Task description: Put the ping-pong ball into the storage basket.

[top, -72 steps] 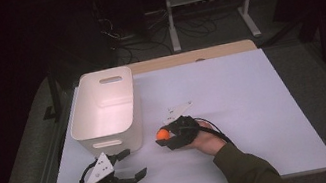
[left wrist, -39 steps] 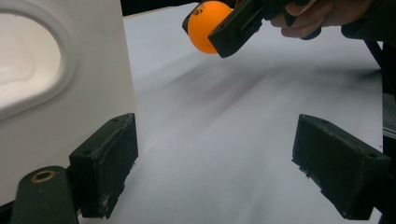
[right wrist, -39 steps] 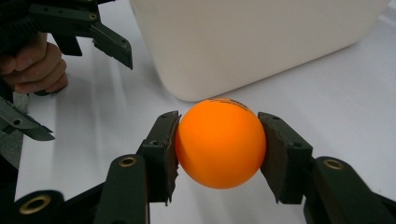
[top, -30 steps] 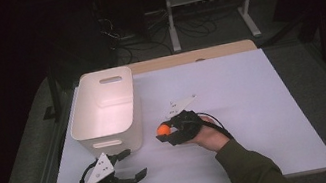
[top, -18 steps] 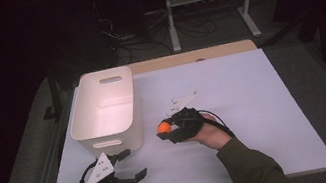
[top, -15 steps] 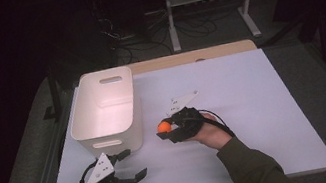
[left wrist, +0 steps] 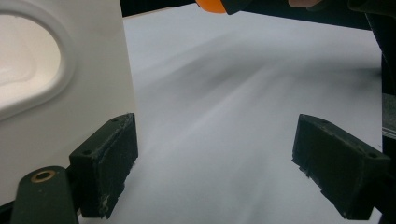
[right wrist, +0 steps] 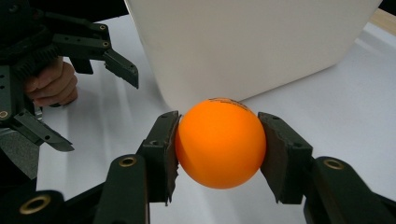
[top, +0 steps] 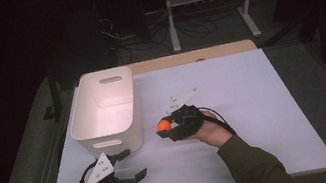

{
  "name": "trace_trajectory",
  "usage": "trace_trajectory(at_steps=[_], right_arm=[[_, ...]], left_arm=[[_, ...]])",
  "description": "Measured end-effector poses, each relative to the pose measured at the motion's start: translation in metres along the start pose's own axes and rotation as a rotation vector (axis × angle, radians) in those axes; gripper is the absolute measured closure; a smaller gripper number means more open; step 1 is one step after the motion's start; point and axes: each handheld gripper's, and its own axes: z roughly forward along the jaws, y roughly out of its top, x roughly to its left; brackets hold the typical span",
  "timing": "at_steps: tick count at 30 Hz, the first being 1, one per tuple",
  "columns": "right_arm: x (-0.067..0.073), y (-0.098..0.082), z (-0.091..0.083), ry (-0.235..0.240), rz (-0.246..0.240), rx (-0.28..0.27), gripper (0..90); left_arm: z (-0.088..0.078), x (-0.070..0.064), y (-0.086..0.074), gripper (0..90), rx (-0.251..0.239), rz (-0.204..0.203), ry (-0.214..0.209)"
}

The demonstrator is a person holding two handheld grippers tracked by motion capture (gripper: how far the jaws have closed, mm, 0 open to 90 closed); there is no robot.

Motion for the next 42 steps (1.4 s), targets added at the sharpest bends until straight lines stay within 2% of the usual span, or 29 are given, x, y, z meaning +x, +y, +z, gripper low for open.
trace_trajectory(at_steps=[17,36,42], right_arm=[[0.000,0.015,-0.007,-0.001,-0.009,-0.006,49.7],[-0.002,0.037,-0.011,0.005,-0.044,-0.012,49.7],[-0.002,0.041,-0.011,0.010,-0.032,-0.017,49.7]], left_arm=[[0.000,0.000,0.000,14.0,0.000,0.000,0.000],[0.000,0.000,0.000,14.1,0.000,0.000,-0.002],[0.000,0.000,0.000,14.1,-0.002,-0.002,-0.003]])
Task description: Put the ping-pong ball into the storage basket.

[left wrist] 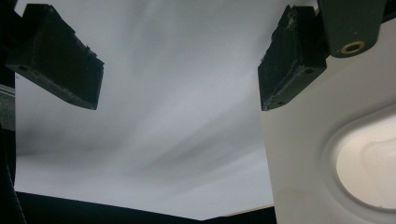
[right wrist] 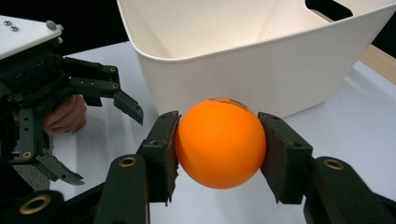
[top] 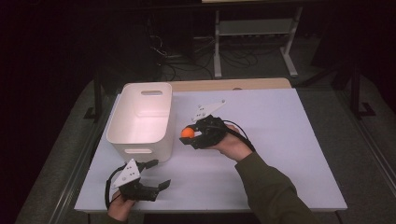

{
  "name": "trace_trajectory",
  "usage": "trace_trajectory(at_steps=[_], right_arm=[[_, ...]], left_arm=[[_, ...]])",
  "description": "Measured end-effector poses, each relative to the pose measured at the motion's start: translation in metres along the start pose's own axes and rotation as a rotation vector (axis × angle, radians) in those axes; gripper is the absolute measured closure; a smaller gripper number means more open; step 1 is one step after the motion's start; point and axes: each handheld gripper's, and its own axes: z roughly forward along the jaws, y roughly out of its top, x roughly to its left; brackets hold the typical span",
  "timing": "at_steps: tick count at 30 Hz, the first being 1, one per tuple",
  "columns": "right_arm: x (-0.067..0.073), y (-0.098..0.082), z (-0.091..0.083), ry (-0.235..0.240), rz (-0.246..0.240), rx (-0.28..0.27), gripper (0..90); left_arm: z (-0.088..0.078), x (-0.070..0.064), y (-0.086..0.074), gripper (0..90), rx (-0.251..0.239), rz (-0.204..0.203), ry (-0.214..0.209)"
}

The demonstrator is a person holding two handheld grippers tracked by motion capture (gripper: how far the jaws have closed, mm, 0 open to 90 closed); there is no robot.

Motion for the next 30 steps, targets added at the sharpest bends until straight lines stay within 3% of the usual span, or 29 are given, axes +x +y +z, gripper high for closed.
trace_trajectory(at_steps=[30], right_arm=[[0.001,0.033,0.005,0.001,-0.034,-0.010,49.7]], left_arm=[[0.000,0.000,0.000,14.1,0.000,0.002,-0.001]])
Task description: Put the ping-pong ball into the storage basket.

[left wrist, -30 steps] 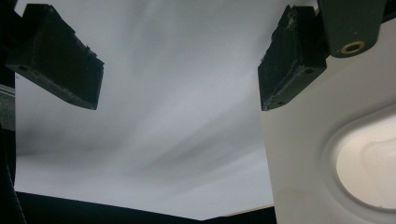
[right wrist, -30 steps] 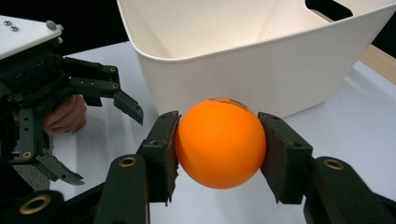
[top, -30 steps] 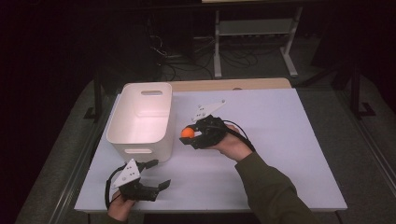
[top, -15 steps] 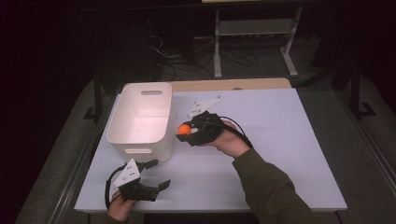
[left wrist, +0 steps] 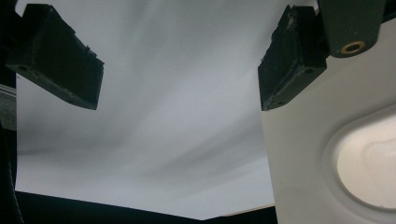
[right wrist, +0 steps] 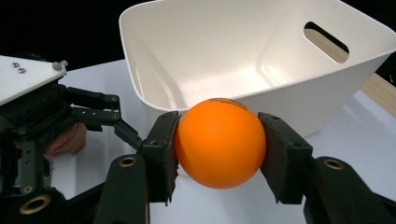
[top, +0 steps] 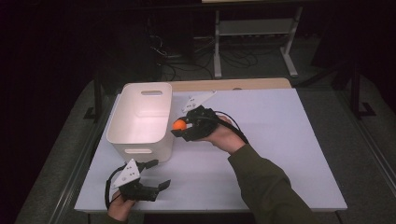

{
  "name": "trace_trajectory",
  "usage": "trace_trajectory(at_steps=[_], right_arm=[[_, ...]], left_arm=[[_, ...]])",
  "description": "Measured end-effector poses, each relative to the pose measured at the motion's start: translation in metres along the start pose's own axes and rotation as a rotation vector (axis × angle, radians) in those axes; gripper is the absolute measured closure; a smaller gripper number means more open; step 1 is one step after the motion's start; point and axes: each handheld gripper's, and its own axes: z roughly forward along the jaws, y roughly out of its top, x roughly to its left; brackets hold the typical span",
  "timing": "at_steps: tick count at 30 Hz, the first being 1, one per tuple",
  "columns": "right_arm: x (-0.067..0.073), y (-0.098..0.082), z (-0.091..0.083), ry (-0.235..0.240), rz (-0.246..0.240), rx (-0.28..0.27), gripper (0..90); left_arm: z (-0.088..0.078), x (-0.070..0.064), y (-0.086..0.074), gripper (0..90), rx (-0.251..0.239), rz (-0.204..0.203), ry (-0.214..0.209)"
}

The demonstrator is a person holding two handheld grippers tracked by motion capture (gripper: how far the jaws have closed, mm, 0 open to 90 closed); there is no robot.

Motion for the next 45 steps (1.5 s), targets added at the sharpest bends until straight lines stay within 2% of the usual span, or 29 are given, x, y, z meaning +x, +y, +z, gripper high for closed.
trace_trajectory(at_steps=[18,45], right_arm=[[0.002,0.021,0.010,0.011,-0.016,-0.001,49.7],[0.004,0.048,0.041,0.030,-0.036,0.020,49.7]], left_arm=[[0.000,0.000,0.000,14.1,-0.001,0.003,-0.002],[0.000,0.000,0.000,14.0,0.002,0.005,-0.003]])
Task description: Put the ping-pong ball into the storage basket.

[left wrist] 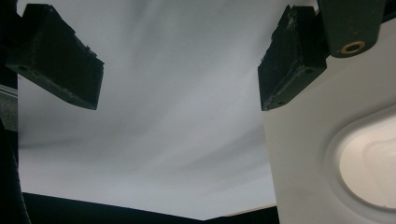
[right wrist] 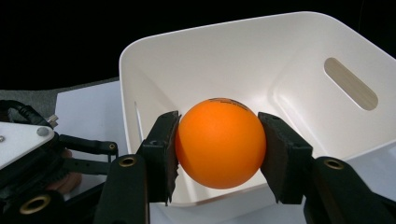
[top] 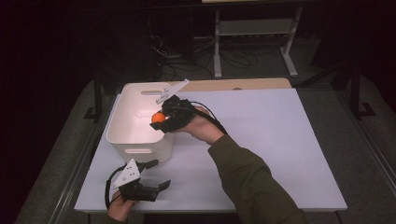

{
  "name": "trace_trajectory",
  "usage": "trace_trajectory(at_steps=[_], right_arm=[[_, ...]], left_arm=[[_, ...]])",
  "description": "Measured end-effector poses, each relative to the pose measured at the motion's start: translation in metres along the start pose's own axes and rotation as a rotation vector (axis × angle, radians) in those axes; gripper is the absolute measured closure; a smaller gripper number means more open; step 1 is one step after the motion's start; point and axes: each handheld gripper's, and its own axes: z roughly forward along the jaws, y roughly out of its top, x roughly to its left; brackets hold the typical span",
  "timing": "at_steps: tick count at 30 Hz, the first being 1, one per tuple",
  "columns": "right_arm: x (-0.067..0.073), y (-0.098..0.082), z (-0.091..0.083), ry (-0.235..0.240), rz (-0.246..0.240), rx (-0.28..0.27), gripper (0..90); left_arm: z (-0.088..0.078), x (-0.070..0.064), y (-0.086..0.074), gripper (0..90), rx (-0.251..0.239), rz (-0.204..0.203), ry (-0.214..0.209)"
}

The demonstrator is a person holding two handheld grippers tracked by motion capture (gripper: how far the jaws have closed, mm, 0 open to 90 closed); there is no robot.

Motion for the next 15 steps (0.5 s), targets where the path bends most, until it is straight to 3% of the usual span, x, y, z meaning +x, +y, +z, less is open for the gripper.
trace_trajectory(at_steps=[15], right_arm=[[0.001,0.009,0.022,0.014,-0.001,0.033,49.7]], left_arm=[[0.000,0.000,0.000,14.1,-0.004,-0.003,-0.001]])
